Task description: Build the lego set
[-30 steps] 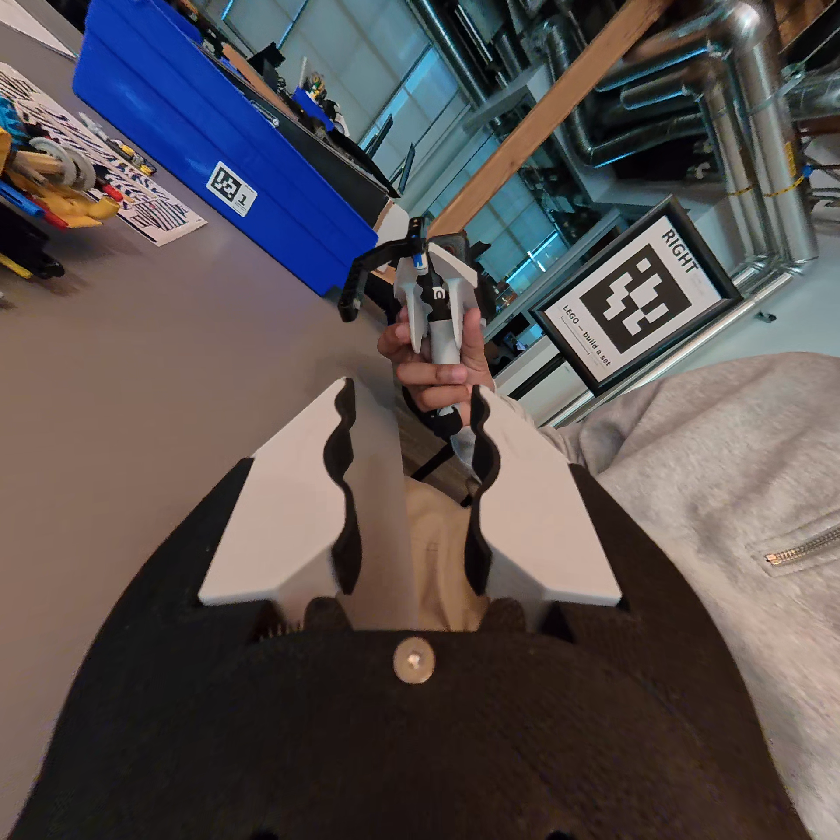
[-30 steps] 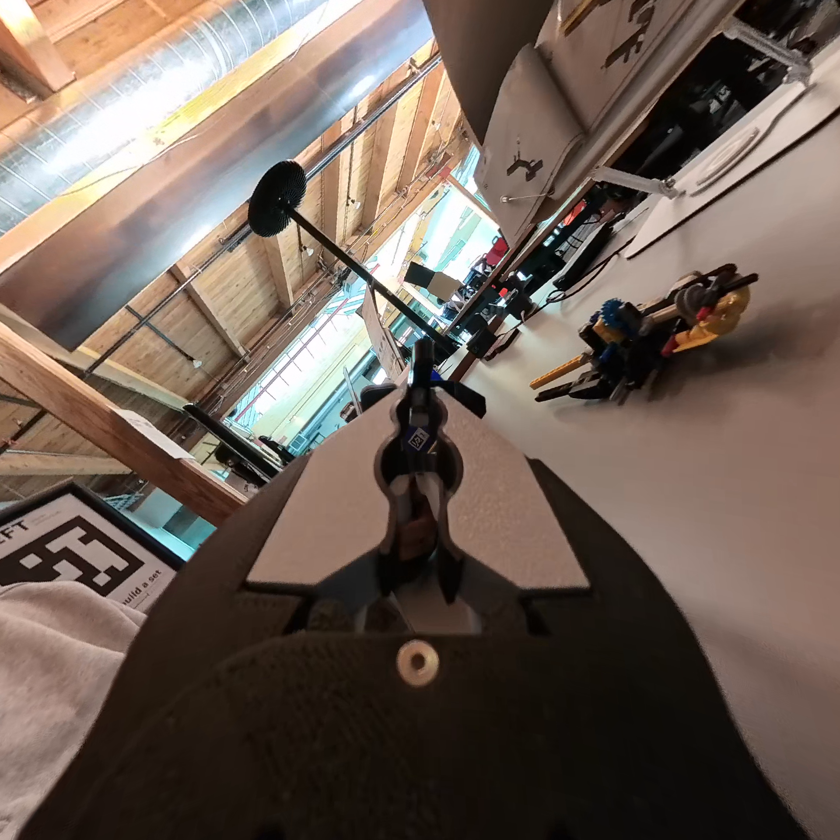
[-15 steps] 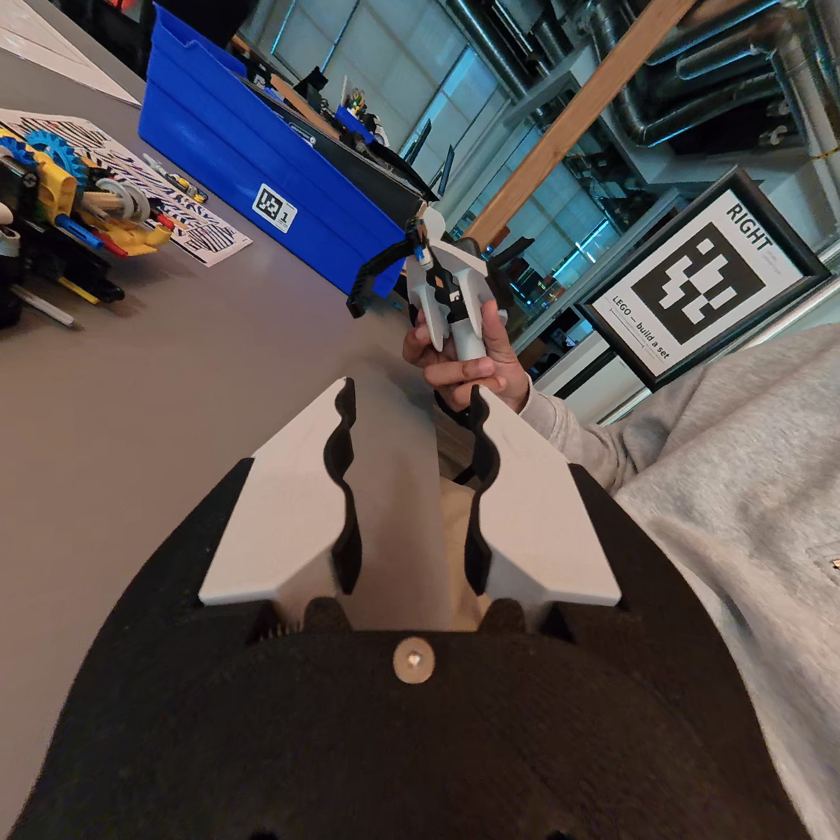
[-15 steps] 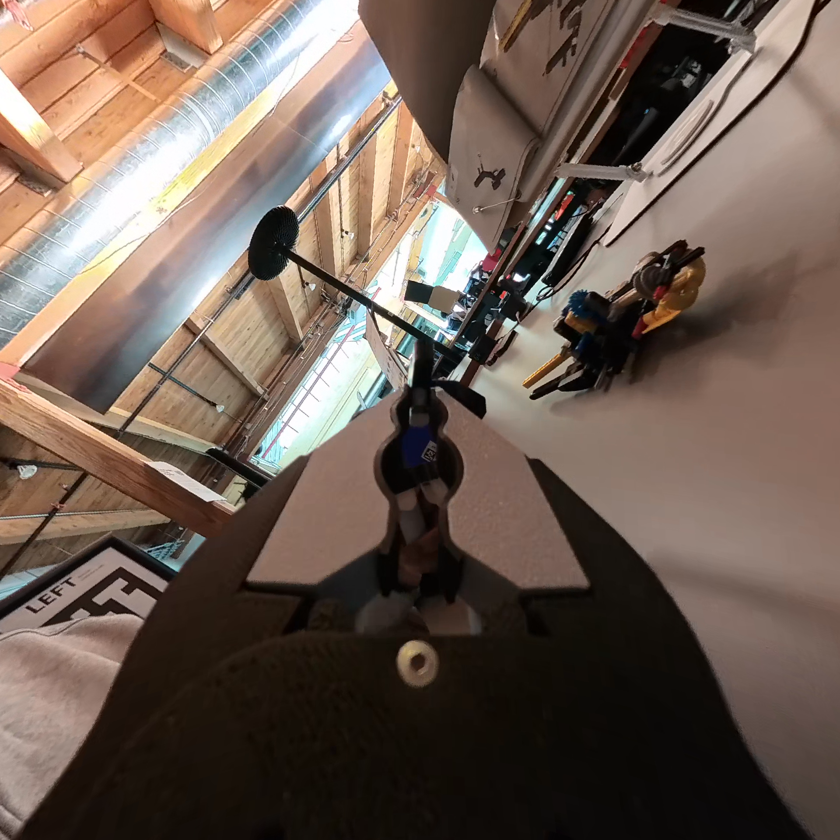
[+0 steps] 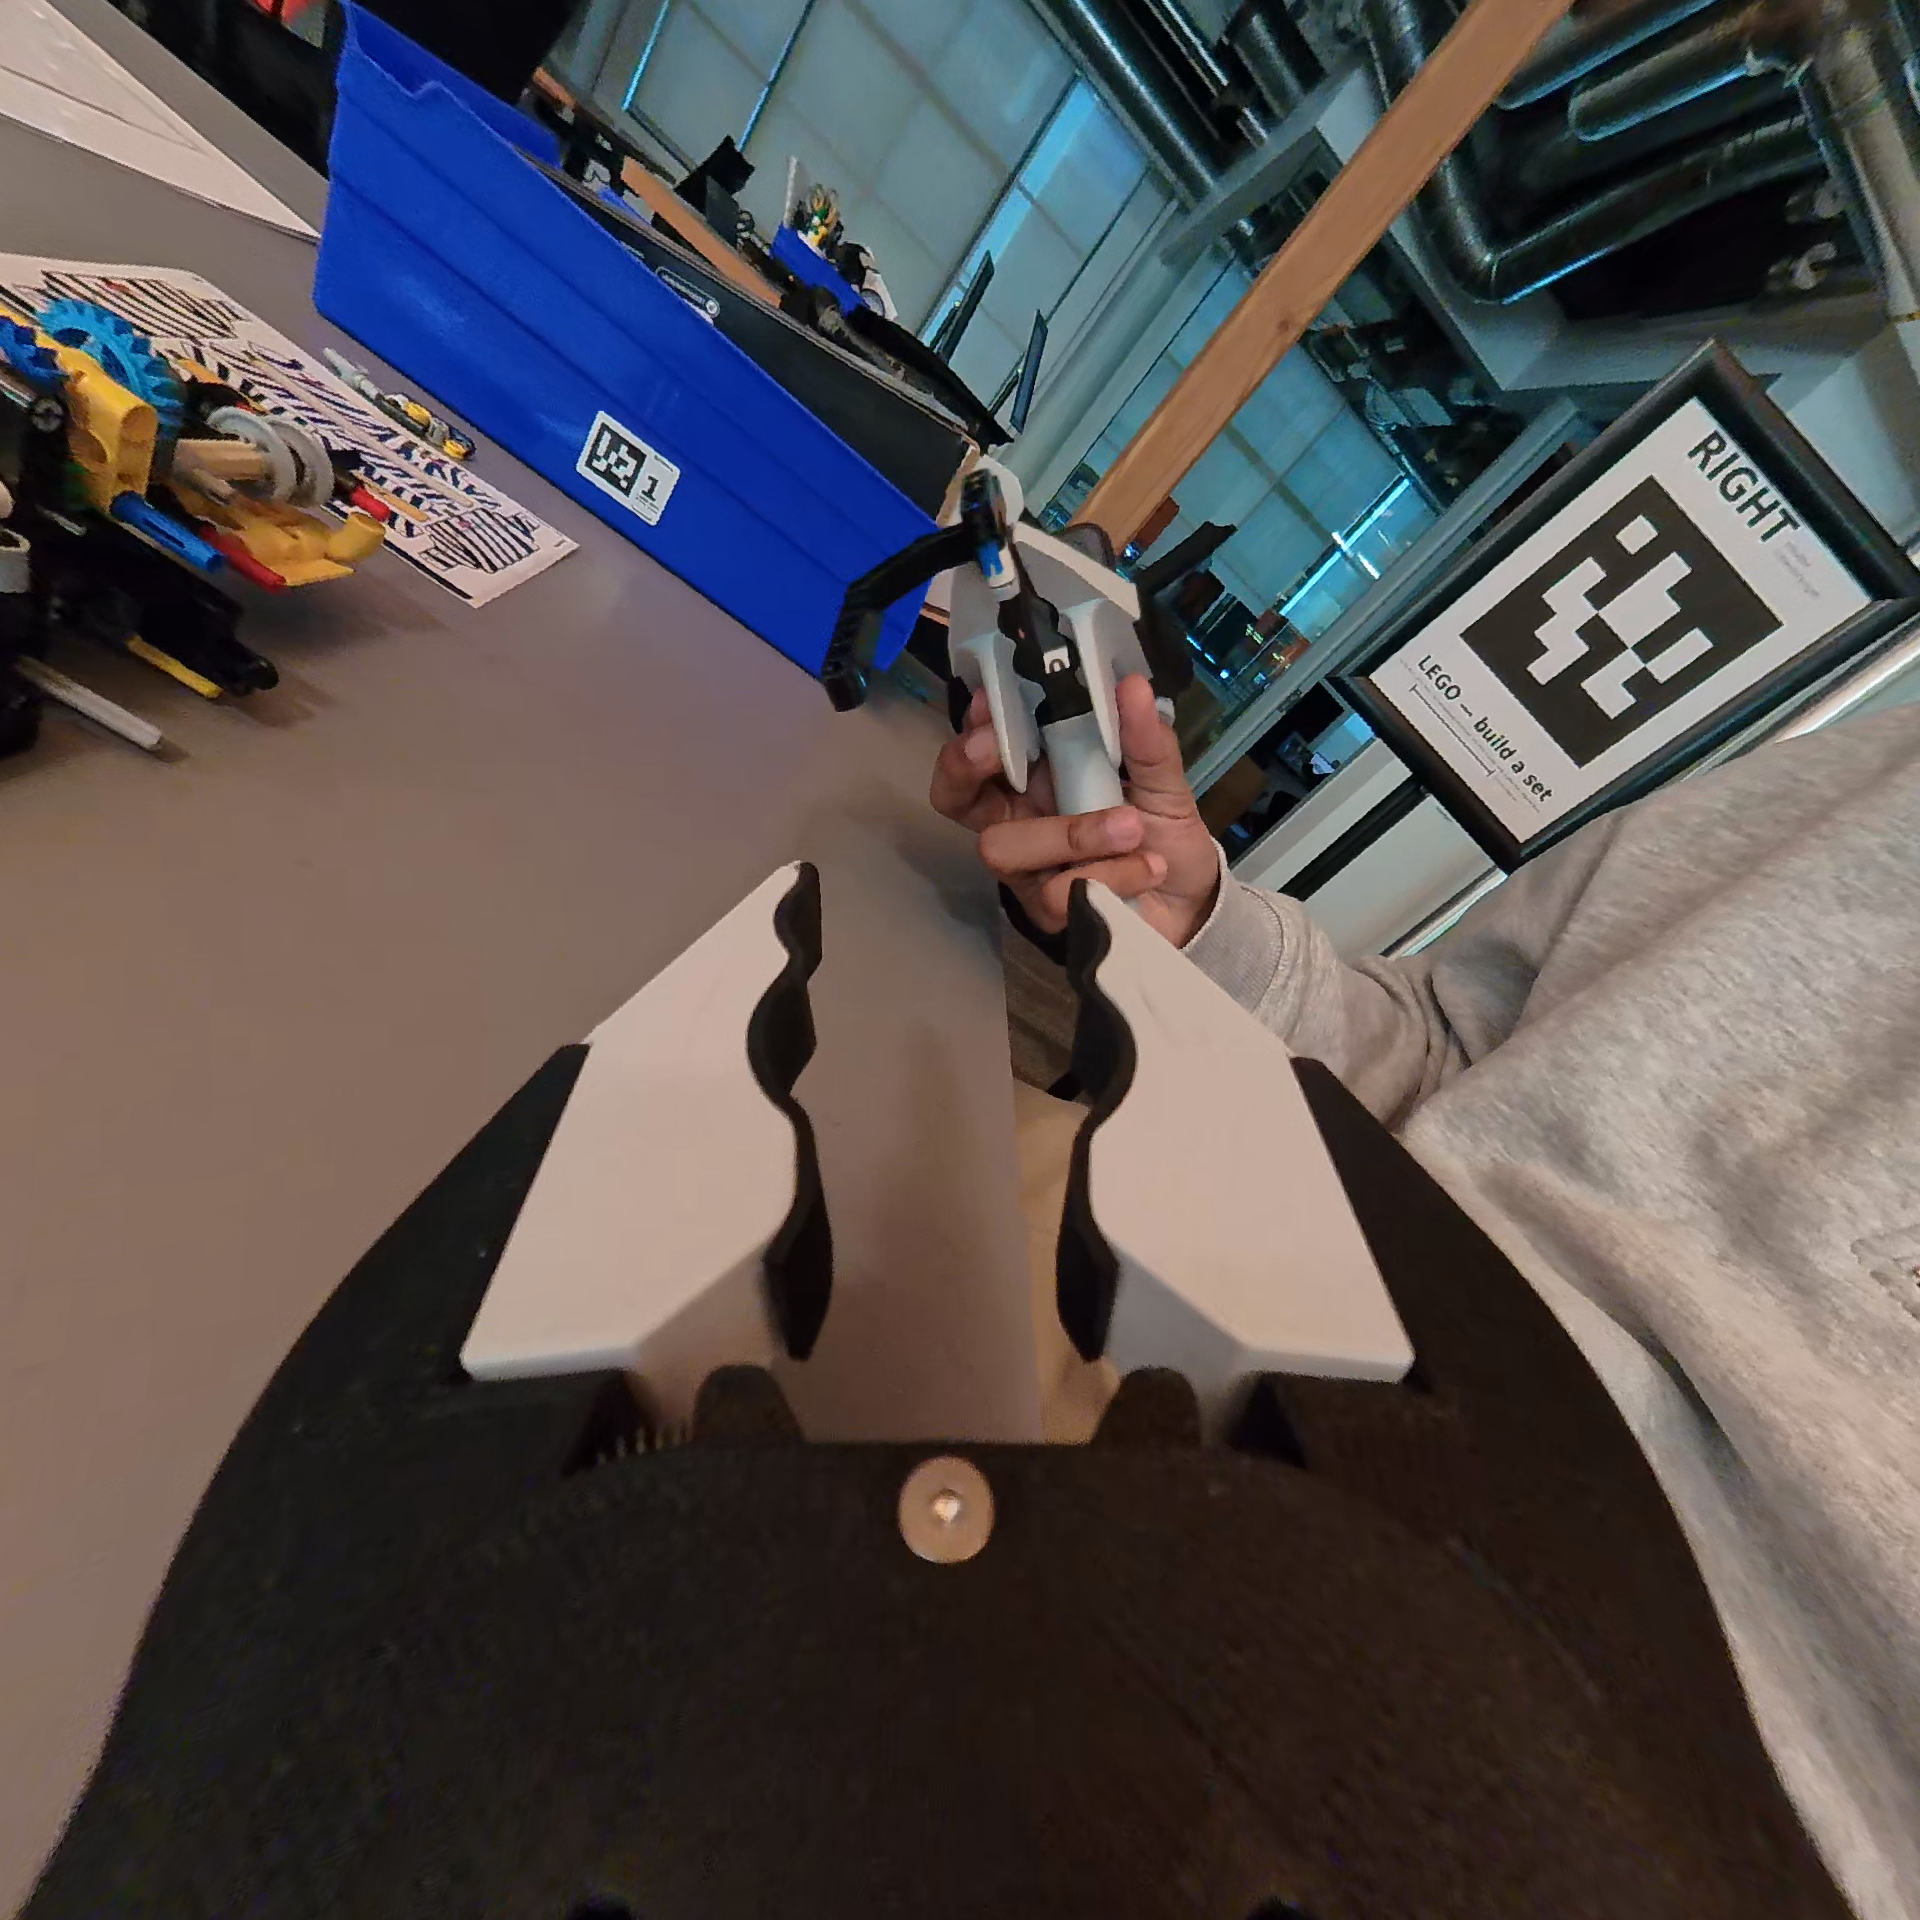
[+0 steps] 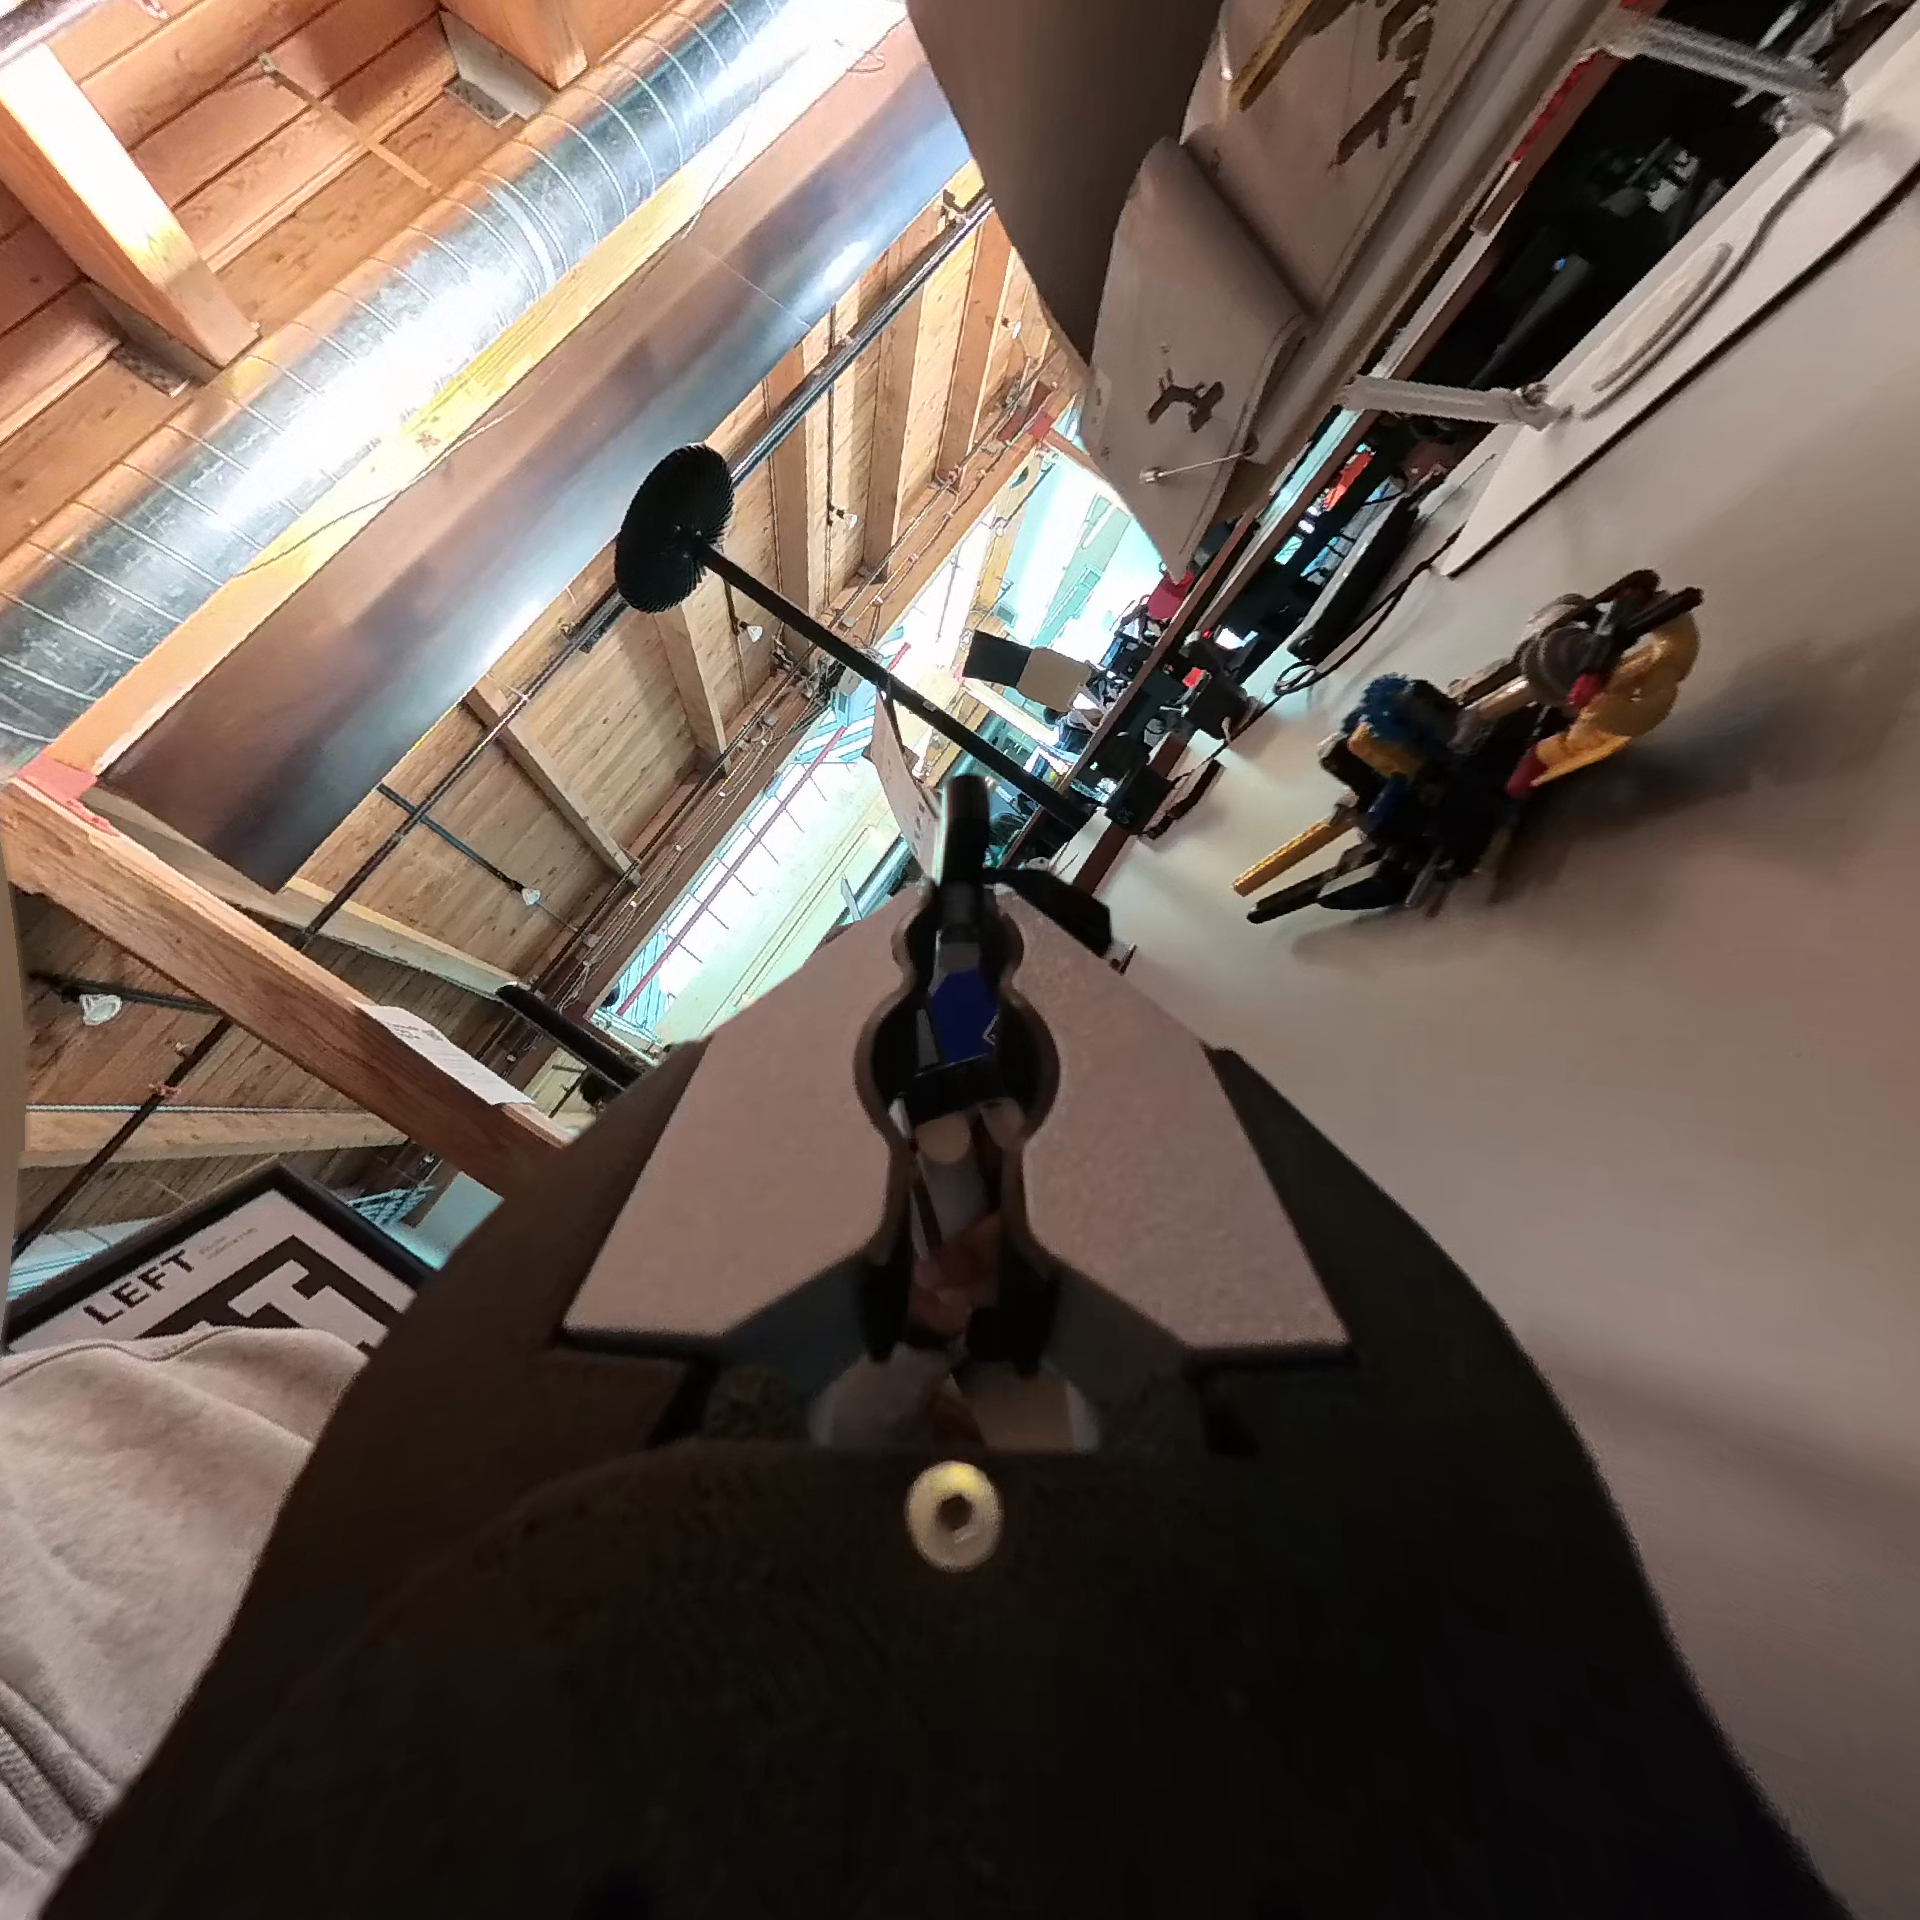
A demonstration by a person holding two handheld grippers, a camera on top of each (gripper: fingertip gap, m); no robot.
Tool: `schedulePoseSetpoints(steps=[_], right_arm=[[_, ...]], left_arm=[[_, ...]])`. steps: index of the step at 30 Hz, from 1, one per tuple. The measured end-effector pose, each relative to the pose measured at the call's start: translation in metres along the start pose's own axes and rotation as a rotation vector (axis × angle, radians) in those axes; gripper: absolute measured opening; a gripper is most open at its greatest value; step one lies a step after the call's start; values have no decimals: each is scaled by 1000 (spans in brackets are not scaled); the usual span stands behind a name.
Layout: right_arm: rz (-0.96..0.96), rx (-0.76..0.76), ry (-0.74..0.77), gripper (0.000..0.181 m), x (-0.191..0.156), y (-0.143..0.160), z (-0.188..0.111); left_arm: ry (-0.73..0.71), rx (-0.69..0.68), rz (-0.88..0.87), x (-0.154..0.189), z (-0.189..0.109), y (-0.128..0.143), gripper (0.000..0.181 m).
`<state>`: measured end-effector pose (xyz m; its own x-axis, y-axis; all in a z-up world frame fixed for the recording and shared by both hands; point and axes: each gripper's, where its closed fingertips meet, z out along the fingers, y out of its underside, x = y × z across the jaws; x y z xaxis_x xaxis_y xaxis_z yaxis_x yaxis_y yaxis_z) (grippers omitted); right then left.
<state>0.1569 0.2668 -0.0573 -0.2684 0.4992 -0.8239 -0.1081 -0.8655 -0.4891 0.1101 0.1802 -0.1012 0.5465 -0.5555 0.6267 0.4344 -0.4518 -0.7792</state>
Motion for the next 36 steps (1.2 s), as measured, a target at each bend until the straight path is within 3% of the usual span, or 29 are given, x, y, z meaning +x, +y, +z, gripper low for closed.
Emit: schedulePoseSetpoints(steps=[10,14,24,36], right_arm=[[-245,3,-298,5,-61,8,-7],[-280,-14,-335,5,-69,14,-8],[-284,-23,-338,5,-70,16,-7],[-196,32,-177,5,-43,3,0]], left_arm=[[-3,-3,8,0,1,1,46],[-3,-2,7,0,0,1,46],[-4,1,6,0,0,0,46],[-2,23,9,0,0,-2,45]])
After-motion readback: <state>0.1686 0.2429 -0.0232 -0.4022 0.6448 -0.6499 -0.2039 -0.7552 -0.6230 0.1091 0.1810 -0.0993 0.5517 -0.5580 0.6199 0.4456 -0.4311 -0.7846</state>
